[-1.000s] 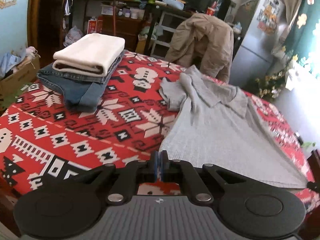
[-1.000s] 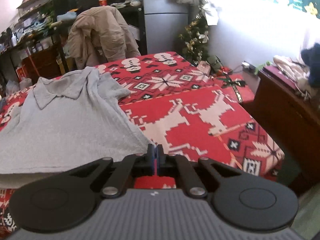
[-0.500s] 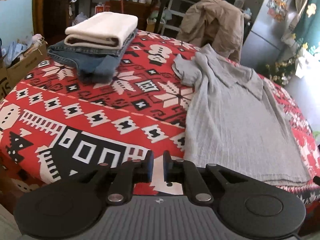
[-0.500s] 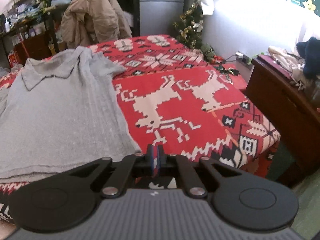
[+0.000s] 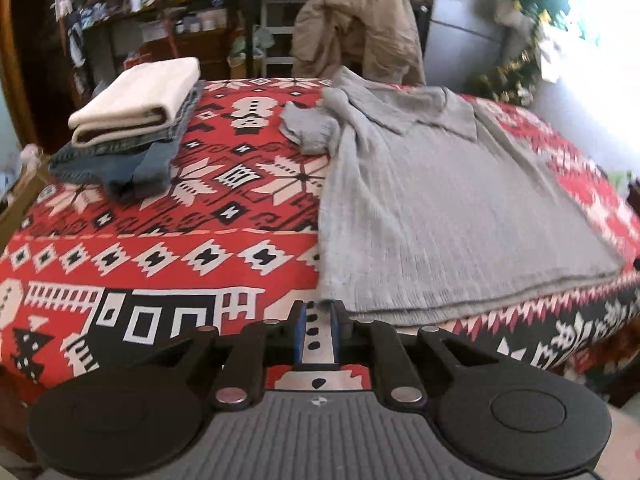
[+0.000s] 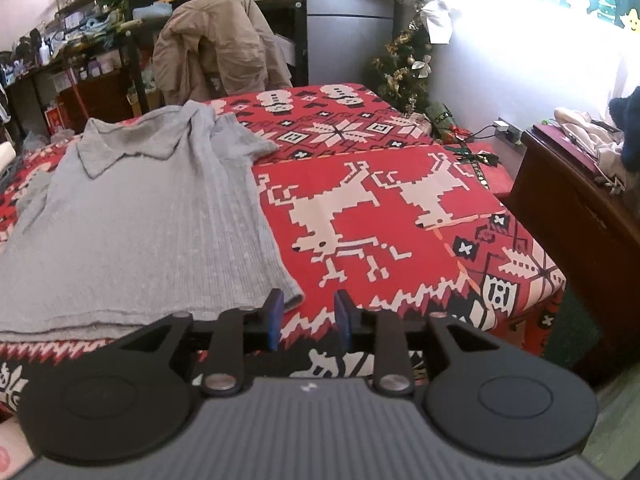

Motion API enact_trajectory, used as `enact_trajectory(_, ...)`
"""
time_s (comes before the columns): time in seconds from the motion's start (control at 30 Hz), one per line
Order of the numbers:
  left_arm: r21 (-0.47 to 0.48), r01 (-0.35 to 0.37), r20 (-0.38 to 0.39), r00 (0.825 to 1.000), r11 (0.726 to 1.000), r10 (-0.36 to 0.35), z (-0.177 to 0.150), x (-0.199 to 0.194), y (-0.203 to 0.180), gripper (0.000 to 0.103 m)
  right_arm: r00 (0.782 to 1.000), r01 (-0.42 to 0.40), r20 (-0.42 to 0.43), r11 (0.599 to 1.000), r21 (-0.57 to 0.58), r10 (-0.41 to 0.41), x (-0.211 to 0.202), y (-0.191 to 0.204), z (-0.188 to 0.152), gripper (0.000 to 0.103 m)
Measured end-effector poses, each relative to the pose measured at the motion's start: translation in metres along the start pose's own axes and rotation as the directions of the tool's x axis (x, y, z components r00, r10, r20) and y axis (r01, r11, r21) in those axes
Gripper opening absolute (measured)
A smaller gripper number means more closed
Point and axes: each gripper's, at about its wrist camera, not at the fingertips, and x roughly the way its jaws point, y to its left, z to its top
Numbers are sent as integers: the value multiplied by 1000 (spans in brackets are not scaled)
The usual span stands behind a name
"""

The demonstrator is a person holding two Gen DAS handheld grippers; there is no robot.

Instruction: Fold clothes

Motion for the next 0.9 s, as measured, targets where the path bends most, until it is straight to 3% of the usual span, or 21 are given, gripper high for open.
enact_trajectory(0.37,66,-27,13,1000,997,26,0,10,-9,12,1000,-8,-19,1000,12,8,2,-1,2,31)
enact_trajectory(0.73,15,-34,11,999,999,34,2,12,-8,12,999,32,-10,987,-159,-34,7,8,-5,31)
enact_trajectory(0.9,6,-44,10,999,999,44,2,11,-4,12,997,70,-1,980,-187,-71,18,10,-6,30)
